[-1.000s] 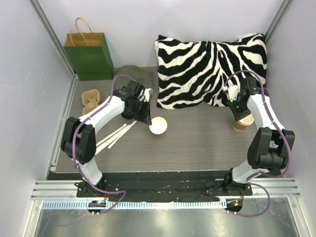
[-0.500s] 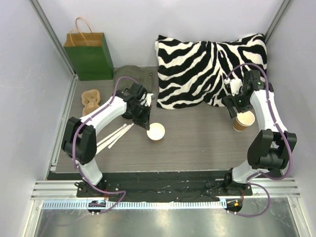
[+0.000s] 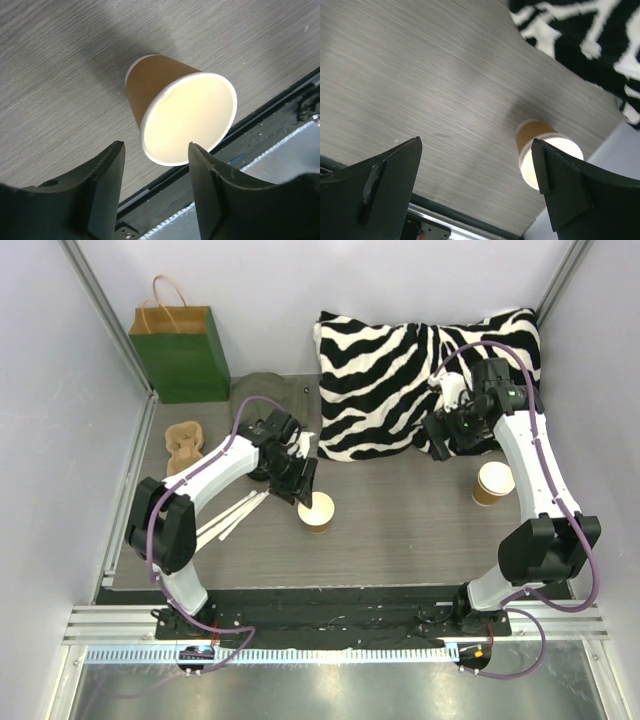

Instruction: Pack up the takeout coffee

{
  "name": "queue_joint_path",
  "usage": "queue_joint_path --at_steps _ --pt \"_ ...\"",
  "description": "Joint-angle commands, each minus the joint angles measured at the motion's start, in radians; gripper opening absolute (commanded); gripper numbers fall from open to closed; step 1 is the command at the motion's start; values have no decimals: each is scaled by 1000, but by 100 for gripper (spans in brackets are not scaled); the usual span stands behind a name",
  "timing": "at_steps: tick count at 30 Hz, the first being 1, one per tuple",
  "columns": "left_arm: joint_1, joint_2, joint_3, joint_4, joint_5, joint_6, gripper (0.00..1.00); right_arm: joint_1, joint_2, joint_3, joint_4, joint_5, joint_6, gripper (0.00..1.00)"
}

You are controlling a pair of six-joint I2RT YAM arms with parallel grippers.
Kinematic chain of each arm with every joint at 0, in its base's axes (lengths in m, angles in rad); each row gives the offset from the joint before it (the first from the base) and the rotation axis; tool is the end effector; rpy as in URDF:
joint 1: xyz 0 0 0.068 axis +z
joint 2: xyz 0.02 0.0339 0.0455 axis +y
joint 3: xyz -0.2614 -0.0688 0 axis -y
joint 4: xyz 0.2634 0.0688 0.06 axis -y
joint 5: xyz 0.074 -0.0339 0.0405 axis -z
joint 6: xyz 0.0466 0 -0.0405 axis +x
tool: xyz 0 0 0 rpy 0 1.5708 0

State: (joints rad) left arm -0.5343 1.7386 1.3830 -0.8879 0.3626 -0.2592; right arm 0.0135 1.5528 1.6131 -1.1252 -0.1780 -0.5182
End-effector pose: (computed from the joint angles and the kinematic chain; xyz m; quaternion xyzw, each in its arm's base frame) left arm 0.3094 -0.2023 0.2244 0.1622 0.9573 -0.2260 0.0791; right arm 0.3325 0.0127 0.3458 -0.2748 0.9246 0.0211 0.2629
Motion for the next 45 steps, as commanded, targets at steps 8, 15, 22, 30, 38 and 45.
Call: queue_joint_path --at_steps 8,15,22,30,38,45 --pt "186 -229 183 -20 119 55 100 147 -34 50 186 -248 197 99" --pt "212 -378 1 178 -139 199 100 204 -28 13 394 -302 286 100" --pt "217 -262 60 24 -52 625 100 238 41 8 470 -452 382 100" --pt "218 -51 157 -25 -47 860 88 301 87 -15 472 -402 409 100" --pt "218 111 185 18 -94 960 72 302 81 -42 467 -336 426 100" --pt "218 170 125 92 -143 1015 67 302 82 -51 455 -331 422 100"
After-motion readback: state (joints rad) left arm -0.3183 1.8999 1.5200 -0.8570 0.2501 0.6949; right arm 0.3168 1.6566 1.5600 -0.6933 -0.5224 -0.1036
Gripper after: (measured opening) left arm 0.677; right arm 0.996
